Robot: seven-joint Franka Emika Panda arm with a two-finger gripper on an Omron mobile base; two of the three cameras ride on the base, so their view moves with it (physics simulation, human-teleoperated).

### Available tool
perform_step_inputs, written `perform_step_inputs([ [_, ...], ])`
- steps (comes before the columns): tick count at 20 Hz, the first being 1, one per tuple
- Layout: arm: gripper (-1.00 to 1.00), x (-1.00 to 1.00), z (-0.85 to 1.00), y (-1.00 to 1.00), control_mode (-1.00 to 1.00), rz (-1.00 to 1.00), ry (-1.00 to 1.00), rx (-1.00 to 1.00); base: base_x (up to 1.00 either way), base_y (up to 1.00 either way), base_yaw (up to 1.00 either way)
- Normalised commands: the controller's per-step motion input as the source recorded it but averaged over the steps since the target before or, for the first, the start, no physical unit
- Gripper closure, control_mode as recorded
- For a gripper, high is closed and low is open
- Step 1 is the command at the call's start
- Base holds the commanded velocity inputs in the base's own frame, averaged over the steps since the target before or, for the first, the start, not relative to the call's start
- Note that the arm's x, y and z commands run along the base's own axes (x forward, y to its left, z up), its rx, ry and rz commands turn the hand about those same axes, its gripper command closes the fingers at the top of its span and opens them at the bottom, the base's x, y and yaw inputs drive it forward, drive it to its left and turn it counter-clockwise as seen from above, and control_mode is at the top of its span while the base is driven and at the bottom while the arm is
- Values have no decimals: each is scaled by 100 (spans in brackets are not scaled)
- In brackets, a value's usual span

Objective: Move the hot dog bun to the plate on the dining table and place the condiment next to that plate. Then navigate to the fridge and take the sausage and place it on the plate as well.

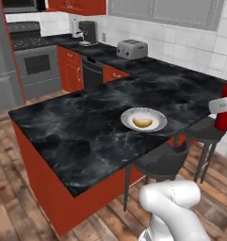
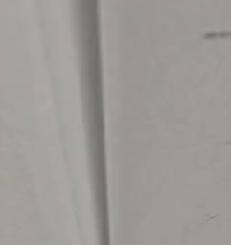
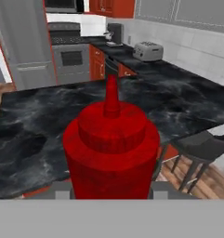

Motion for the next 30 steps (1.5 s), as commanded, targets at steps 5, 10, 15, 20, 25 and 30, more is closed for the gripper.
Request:
perform_step_inputs([
  [5,100,0,0,0,100,0,0,0,0,-74,46],
  [10,100,0,0,0,100,0,0,0,0,-76,48],
  [15,100,0,0,0,100,0,0,0,0,-70,46],
  [20,100,0,0,0,100,0,0,0,-17,-19,11],
  [25,100,0,-3,-19,-100,9,-2,0,-8,-7,3],
  [30,100,8,-6,-89,-100,38,-1,2,0,0,0],
])
